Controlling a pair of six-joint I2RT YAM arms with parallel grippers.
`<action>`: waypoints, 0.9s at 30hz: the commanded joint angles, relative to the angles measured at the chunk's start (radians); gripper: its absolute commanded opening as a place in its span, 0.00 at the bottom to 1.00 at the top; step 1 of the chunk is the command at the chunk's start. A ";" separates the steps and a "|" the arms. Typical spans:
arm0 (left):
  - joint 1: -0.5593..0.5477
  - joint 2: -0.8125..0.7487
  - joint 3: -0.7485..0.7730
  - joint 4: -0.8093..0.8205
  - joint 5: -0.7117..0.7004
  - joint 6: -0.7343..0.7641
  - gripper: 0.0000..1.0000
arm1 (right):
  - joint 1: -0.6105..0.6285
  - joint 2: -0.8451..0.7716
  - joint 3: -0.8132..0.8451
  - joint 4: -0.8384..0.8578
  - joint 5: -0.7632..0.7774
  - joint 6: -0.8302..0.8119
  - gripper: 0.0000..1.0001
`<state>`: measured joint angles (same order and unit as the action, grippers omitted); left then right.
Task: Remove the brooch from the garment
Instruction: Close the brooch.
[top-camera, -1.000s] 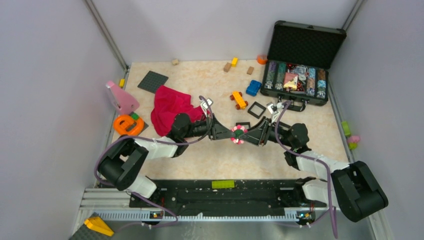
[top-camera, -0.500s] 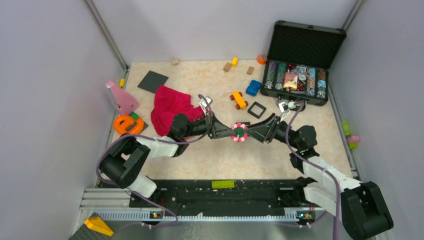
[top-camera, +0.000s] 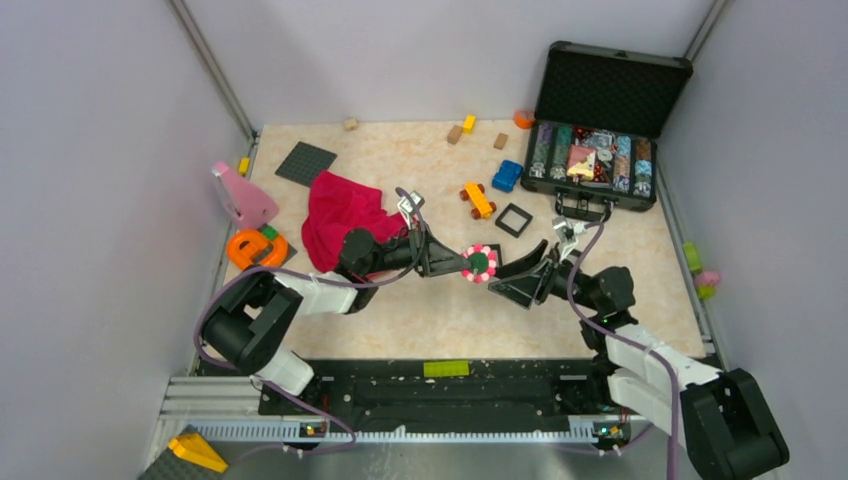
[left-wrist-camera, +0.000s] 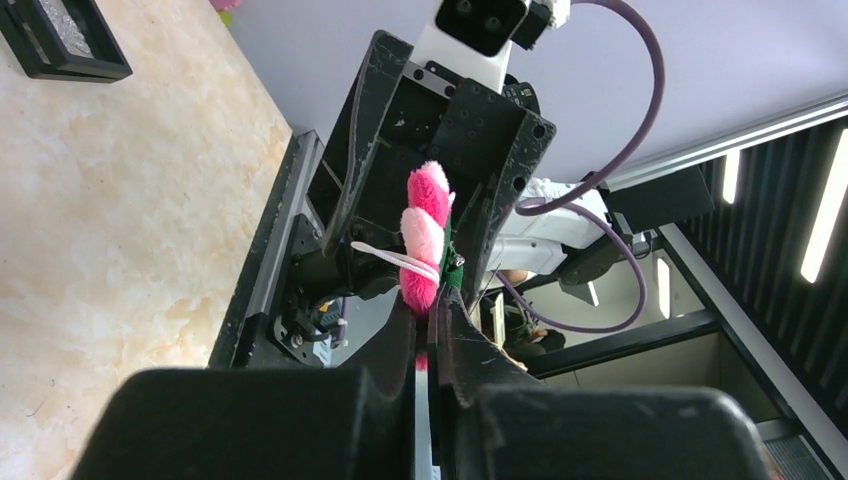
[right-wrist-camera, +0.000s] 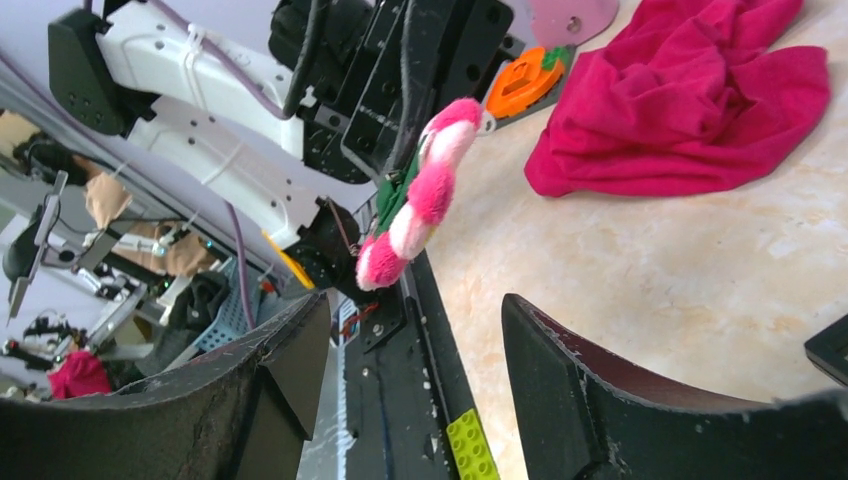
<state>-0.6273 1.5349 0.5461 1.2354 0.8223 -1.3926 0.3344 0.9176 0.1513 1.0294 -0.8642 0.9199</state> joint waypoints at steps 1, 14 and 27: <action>-0.004 0.005 0.027 0.075 0.007 -0.011 0.00 | 0.048 0.020 0.060 0.043 -0.012 -0.076 0.65; -0.007 0.008 0.034 0.073 0.017 -0.009 0.00 | 0.083 0.156 0.117 0.147 0.005 -0.024 0.58; -0.011 0.011 0.036 0.063 0.019 0.002 0.00 | 0.089 0.166 0.129 0.143 0.007 -0.018 0.57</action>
<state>-0.6315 1.5475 0.5537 1.2427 0.8268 -1.4014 0.4107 1.0767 0.2317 1.1225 -0.8597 0.9096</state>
